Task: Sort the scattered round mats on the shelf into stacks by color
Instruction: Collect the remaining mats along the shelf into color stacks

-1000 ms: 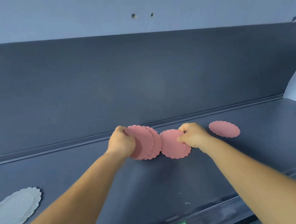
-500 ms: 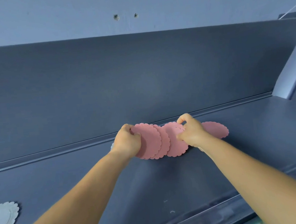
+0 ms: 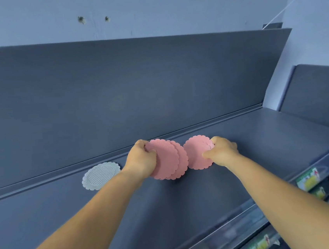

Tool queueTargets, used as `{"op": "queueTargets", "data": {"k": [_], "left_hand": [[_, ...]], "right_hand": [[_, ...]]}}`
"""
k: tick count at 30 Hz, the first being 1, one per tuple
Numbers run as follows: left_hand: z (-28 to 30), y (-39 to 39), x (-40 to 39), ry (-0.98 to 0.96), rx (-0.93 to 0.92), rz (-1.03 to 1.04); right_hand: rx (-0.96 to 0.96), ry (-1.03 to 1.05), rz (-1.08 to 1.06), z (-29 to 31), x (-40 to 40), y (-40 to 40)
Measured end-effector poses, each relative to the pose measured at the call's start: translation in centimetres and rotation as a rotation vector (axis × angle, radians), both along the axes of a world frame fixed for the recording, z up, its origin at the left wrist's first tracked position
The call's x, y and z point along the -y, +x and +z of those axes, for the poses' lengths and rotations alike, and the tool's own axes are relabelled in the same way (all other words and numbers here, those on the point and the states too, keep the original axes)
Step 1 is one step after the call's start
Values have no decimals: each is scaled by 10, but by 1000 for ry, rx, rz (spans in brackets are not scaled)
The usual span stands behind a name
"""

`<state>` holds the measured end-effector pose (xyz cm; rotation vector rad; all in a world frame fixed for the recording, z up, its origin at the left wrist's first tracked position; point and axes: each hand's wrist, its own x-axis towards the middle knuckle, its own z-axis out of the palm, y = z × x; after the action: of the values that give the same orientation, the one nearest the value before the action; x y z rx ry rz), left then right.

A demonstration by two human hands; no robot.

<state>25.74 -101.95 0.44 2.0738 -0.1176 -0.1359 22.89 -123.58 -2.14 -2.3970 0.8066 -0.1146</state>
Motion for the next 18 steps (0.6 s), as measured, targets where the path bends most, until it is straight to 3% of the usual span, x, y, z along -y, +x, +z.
{"op": "queueTargets", "data": {"k": [7,13,18], "left_hand": [[-4,2,7,8,2,14],[-8,2,5,-15,0,25],[-8,0,1,-40,26,29]], "right_hand": [[-66,-19,21,4,6,8],[15,16,31,6,9,8],[248,341,24,6,8,2]]}}
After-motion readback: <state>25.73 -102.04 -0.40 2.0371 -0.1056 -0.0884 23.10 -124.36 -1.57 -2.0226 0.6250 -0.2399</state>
